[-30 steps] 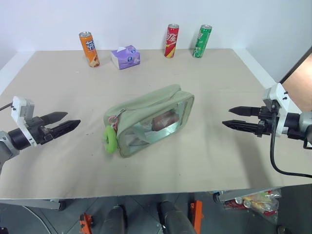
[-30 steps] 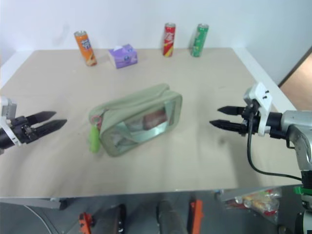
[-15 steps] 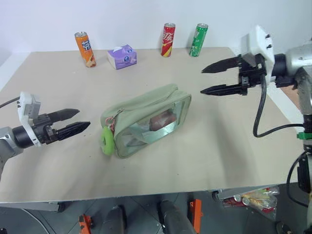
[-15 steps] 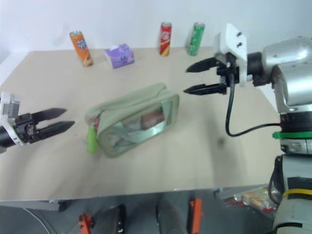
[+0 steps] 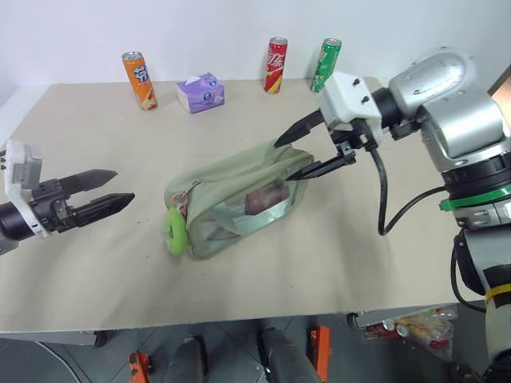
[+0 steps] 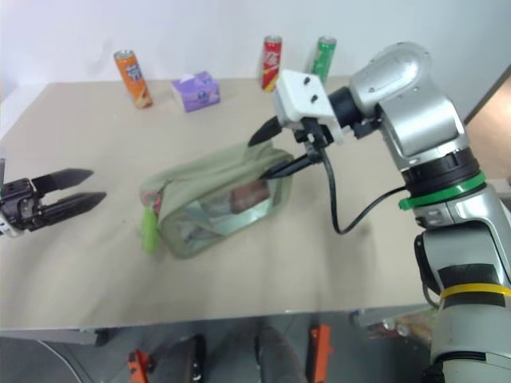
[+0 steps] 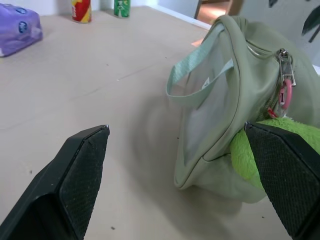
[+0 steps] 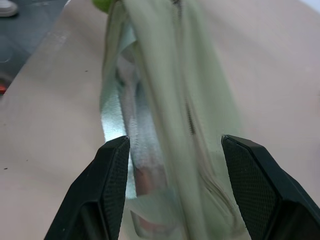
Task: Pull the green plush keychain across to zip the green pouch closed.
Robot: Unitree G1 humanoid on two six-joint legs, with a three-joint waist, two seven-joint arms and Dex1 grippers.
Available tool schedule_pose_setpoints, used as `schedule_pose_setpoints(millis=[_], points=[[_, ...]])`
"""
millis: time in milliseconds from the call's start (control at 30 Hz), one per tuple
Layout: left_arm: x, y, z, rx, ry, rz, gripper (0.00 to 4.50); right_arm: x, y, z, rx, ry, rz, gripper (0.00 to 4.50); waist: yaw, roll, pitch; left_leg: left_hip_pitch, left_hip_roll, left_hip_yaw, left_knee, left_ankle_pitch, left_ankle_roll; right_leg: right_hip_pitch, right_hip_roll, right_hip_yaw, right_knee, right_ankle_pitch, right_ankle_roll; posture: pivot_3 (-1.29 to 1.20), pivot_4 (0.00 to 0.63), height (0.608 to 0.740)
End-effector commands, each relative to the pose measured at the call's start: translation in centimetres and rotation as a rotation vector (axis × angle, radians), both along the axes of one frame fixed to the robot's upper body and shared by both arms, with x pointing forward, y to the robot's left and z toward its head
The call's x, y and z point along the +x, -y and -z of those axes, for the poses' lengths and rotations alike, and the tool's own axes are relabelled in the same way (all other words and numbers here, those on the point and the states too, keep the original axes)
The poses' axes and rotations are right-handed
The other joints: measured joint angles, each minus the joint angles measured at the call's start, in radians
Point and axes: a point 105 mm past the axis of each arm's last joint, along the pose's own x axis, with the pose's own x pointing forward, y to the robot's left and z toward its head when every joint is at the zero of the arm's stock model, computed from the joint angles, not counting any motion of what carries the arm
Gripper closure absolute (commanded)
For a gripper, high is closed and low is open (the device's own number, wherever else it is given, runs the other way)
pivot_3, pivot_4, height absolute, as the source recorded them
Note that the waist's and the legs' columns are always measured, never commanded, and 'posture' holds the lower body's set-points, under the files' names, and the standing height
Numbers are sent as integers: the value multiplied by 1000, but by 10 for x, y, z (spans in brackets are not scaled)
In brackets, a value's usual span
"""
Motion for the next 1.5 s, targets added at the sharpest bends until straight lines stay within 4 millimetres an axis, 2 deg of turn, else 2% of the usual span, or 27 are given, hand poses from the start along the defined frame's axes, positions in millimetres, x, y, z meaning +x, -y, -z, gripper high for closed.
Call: schedule_pose_setpoints(millis=[33,167,233,300,433,633,767,933,1233,1333,1400,1433,1500], points=[[-15,12,-22,58,74,74,32,-4,-1,-7,-36,10,-58,1516,0,0,0,0,0,0,0,0,0,0,0,0,0,0,0,0,150,740],[-24,24,-41,78,129,124,32,4,-2,-1,-52,0,-47,1516,0,-1,0,0,0,-1,0,0,0,0,0,-1,0,0,0,0,150,740],[-28,36,-61,54,205,171,32,7,-5,2,-55,-9,-47,1516,1,-1,0,0,0,-1,0,0,0,0,0,-1,0,0,0,0,150,740],[-32,50,-73,43,251,219,32,9,-8,5,-55,-16,-50,1516,1,-1,0,0,0,-2,1,0,0,1,1,-1,1,0,0,0,150,740],[-35,64,-72,60,244,272,32,11,-8,8,-57,-18,-49,1516,1,-1,0,0,0,-3,1,0,0,1,1,-1,1,2,4,0,150,740],[-32,66,-69,70,234,287,32,13,-8,12,-69,-13,-42,1516,1,-1,0,0,2,-6,1,0,0,1,5,-2,1,2,3,0,150,740],[-29,67,-67,65,232,289,0,15,-7,12,-74,-12,-32,2642,1,-1,0,0,2,-6,1,0,0,2,5,-2,1,2,3,0,150,740],[-23,67,-64,49,231,281,0,19,-6,14,-85,-5,-18,4401,1,-1,0,0,2,-7,1,0,0,2,5,-2,1,2,3,0,150,740],[-16,67,-57,28,227,270,0,17,1,13,-117,-37,11,4463,2,-1,0,0,2,-7,1,0,0,2,5,-2,2,2,3,0,150,740],[-13,66,-53,22,219,262,0,17,4,-6,-89,-53,66,4463,3,-1,0,0,1,-7,2,0,0,2,5,-2,2,2,3,0,150,740],[-12,66,-49,14,212,257,0,19,-5,-23,12,-115,129,4463,3,-1,0,0,1,-7,2,0,0,2,5,-2,2,2,3,0,150,740],[-12,66,-48,4,209,255,0,19,-8,-27,51,-159,170,4463,1,-1,0,0,2,-7,2,0,0,2,5,-2,2,2,3,0,150,740],[-12,68,-45,-21,208,253,0,16,-4,-21,46,-178,230,4463,2,-1,0,0,2,-7,1,0,0,1,5,-3,2,2,2,0,150,740]])
